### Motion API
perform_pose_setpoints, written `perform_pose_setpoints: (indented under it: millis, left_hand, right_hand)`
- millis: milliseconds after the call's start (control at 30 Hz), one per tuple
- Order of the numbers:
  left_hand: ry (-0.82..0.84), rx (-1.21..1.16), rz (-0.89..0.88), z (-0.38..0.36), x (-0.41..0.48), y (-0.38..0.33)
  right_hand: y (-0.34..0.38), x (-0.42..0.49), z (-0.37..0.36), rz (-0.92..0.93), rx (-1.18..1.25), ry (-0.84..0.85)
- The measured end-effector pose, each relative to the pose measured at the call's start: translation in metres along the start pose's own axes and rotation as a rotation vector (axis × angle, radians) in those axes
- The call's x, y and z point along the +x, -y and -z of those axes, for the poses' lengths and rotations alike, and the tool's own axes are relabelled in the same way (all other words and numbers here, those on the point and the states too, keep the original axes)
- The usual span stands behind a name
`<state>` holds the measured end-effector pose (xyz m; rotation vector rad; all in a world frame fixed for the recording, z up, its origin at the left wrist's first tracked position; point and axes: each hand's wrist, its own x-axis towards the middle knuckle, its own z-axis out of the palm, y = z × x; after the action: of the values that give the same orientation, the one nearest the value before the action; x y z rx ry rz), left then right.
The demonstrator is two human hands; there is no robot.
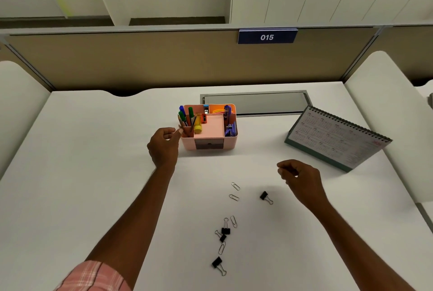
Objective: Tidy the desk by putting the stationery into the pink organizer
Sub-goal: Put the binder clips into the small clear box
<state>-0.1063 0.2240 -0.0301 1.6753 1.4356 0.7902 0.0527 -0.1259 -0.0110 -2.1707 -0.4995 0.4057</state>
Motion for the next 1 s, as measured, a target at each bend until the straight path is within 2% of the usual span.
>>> perform_pose_setpoints:
  millis: [300, 367, 500, 600, 700, 1000]
  left_hand:
    - [0.059, 0.071, 0.008, -0.001, -0.055, 0.026]
    - [0.139, 0.133, -0.050, -0.004, -0.069, 0.030]
    - [0.405, 0.349, -0.156, -0.017, -0.083, 0.034]
    - [0.502, 0.516, -0.251, -0.028, -0.087, 0.028]
    - [0.521, 0.616, -0.309, -0.035, -0.087, 0.022]
    - [0.498, 0.720, -0.321, -0.041, -0.091, 0.016]
  right_hand:
    - [-0.019, -0.028, -0.014, -0.036, -0.044, 0.060]
    - [-0.020, -0.037, -0.022, -0.022, -0.051, 0.087]
    - [-0.021, -0.054, -0.039, -0.009, -0.030, 0.141]
    - [-0.021, -0.065, -0.047, -0.011, -0.014, 0.143]
    - [-0.021, -0.075, -0.050, -0.025, 0.019, 0.135]
    - [-0.034, -0.091, -0.036, -0.072, 0.006, 0.129]
